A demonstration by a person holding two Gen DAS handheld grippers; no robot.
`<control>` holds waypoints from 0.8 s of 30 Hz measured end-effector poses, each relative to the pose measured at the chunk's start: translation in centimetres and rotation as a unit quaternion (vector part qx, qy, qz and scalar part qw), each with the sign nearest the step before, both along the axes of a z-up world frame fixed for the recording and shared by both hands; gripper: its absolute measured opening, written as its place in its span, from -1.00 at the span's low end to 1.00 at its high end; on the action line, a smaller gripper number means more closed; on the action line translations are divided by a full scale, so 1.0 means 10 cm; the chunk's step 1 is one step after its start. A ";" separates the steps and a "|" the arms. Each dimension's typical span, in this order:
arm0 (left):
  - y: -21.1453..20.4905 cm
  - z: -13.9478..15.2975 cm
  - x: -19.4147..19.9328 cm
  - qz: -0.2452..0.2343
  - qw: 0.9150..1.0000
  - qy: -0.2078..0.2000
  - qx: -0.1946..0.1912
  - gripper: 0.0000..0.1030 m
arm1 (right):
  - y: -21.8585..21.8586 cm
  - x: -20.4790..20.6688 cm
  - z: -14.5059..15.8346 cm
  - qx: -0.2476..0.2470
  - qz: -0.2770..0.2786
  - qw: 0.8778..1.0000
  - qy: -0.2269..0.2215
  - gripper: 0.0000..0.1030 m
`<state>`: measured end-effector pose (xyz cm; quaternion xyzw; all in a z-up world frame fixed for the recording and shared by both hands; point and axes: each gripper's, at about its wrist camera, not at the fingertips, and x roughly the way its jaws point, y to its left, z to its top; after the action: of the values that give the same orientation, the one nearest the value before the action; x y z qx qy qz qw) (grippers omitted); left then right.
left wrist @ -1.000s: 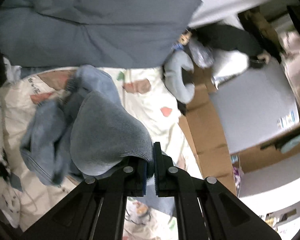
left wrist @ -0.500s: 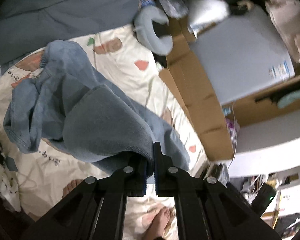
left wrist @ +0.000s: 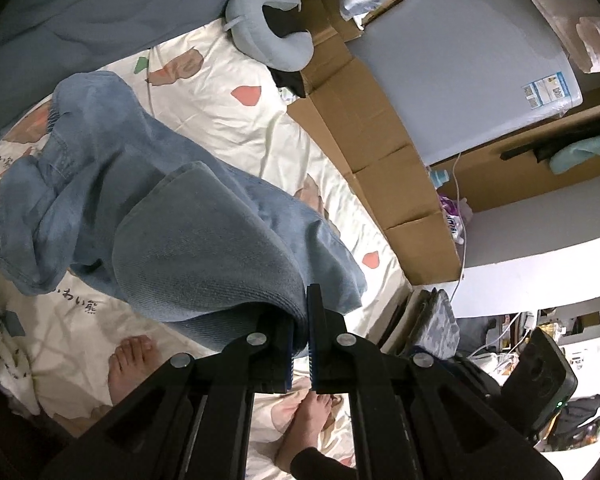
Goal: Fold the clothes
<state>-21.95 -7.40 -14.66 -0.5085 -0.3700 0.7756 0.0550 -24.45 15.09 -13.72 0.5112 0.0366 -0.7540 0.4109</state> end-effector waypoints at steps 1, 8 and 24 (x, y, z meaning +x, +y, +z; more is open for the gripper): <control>0.01 0.02 -0.01 0.002 1.000 0.002 0.004 -0.93 | -0.10 -0.01 -0.02 0.003 0.011 1.000 -0.004 0.16; 0.08 0.15 0.01 0.003 1.000 0.006 0.026 -0.93 | -0.55 -0.06 -0.21 0.029 0.050 0.998 -0.025 0.16; 0.17 0.29 0.12 -0.007 0.999 0.005 0.053 -0.93 | -0.81 -0.30 -0.10 0.012 0.038 0.997 -0.061 -0.92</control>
<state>-20.78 -5.67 -11.74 -0.5039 -0.4065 0.7569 0.0894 -27.41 7.03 -14.76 0.5592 0.0400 -0.7049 0.4345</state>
